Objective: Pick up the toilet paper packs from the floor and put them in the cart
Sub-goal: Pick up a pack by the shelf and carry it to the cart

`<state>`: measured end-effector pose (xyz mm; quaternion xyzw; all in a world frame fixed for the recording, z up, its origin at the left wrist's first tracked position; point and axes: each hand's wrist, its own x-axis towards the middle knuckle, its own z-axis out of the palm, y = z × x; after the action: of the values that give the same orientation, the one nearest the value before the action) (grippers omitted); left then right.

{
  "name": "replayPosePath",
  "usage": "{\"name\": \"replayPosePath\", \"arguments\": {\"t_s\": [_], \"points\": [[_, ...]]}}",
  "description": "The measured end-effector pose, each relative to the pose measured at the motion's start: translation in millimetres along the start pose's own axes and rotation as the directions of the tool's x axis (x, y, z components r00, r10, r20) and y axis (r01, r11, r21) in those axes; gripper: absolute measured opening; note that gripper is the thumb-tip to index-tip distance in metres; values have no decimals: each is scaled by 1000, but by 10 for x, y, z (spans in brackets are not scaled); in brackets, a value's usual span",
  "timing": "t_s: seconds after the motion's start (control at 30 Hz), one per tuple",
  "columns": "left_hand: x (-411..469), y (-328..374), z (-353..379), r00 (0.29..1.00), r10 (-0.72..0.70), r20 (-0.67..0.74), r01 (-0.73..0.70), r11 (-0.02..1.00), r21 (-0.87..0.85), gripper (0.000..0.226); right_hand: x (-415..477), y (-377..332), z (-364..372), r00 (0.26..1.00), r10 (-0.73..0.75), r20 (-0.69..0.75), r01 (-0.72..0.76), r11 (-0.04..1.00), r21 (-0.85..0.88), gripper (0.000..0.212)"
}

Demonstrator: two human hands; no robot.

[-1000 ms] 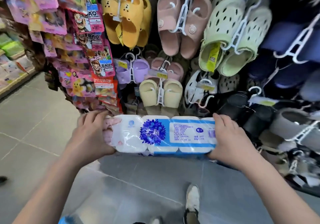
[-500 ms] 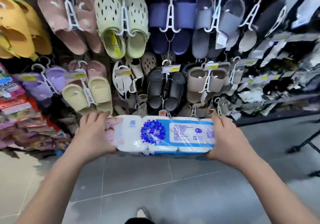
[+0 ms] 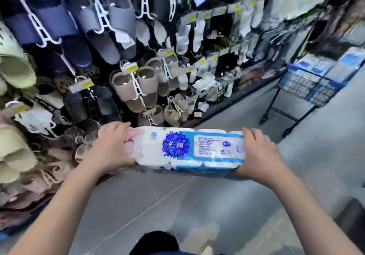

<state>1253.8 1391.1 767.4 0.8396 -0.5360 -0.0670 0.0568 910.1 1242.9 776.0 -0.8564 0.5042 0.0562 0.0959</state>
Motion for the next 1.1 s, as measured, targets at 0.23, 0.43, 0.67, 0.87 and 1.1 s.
{"name": "replayPosePath", "arguments": {"t_s": [0.23, 0.43, 0.67, 0.87, 1.1], "points": [[740, 1276, 201, 981, 186, 55, -186, 982, -14, 129, -121, 1194, 7, 971, 239, 11, -239, 967, 93, 137], [1632, 2228, 486, 925, 364, 109, -364, 931, -22, 128, -22, 1938, -35, 918, 395, 11, -392, 906, 158, 127], [2738, 3409, 693, 848, 514, 128, -506, 858, -94, 125, 467, 2820, -306, 839, 544, 23, -538, 823, 179, 130], [3578, 4446, 785, 740, 661, 129, -645, 750, -143, 121, 795, 3531, -559, 742, 669, 29, -660, 724, 201, 123], [4049, 5477, 881, 683, 718, 136, -693, 695, -190, 119, 970, 4327, -683, 668, 744, 32, -731, 647, 217, 120]]}}
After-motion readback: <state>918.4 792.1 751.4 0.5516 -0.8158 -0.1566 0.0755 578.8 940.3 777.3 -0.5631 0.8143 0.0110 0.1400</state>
